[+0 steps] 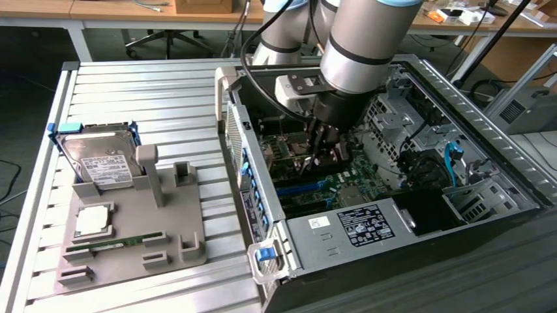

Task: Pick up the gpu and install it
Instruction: 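Insert the gpu into the slot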

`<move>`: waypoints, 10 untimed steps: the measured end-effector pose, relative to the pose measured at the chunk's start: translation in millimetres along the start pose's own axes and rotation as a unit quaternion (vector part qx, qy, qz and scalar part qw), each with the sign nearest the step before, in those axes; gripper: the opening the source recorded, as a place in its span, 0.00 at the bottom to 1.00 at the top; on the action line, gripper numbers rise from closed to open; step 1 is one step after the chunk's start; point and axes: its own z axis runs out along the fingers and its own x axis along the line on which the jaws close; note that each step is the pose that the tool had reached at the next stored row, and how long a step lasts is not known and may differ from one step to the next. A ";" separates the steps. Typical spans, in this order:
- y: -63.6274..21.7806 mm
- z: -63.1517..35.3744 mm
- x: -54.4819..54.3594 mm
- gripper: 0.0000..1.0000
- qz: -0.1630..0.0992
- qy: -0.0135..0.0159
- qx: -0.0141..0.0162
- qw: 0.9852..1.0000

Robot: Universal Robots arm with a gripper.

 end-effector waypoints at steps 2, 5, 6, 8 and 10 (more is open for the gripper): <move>1.8 1.0 -0.4 0.27 0.000 0.000 0.000 1.000; 3.7 1.8 -0.6 0.27 0.000 0.000 0.000 1.000; 4.6 2.2 -0.7 0.27 0.000 0.000 0.000 1.000; 5.9 3.0 -0.9 0.27 0.000 0.000 0.000 1.000; 6.6 4.3 -0.8 0.27 0.000 0.000 0.000 1.000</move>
